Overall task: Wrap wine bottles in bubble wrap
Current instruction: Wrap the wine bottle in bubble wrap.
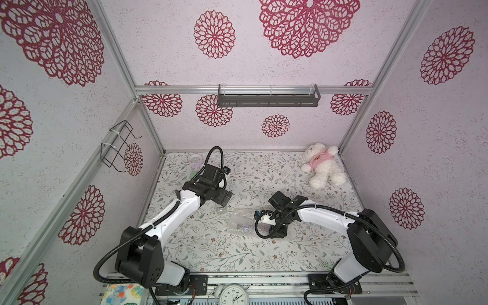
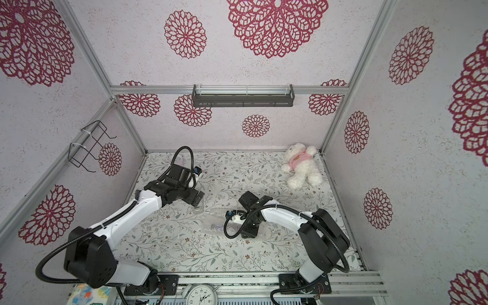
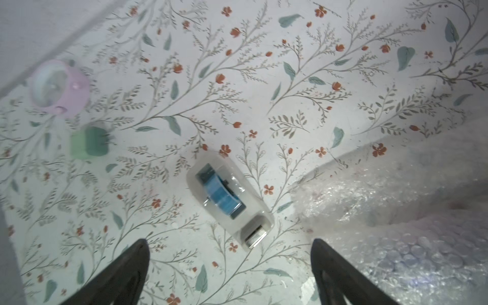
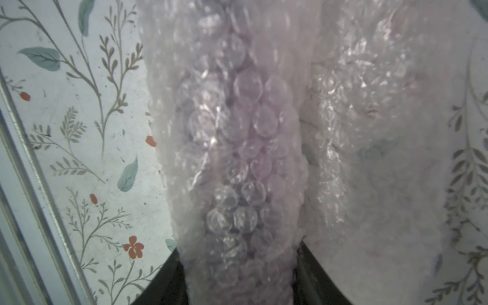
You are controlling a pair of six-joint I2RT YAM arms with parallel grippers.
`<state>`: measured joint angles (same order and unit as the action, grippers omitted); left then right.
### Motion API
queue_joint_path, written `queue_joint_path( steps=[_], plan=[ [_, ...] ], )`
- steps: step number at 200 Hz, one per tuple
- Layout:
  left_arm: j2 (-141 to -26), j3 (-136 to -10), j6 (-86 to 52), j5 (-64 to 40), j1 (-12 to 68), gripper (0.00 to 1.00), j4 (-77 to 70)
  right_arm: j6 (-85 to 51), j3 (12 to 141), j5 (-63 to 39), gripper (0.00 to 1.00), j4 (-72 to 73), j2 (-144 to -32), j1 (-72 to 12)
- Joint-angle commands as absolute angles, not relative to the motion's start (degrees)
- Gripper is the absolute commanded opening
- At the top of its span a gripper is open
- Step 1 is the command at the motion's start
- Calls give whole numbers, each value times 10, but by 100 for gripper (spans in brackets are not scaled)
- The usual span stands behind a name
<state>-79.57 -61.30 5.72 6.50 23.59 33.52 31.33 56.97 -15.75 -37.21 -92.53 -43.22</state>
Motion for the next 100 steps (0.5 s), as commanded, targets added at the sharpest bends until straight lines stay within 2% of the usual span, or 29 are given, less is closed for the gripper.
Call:
queue_joint_path(
  steps=[1,13,23,56,72,100],
  plan=[
    [-762,-575,54,40,229,97,254,287,576,-239,41,-451,-969,-421],
    [-732,-540,77,-17,235,100,236,277,594,-245,41,-463,-987,-412],
    [-695,-502,123,-73,249,96,214,269,612,-248,42,-480,-1004,-405],
    [-582,-360,335,-62,387,94,114,257,656,-285,41,-509,-1049,-381],
    [-587,-331,386,-32,440,90,80,258,668,-307,41,-517,-1066,-372],
    [-662,-349,427,13,509,82,74,255,690,-326,41,-534,-1099,-360]
  ],
)
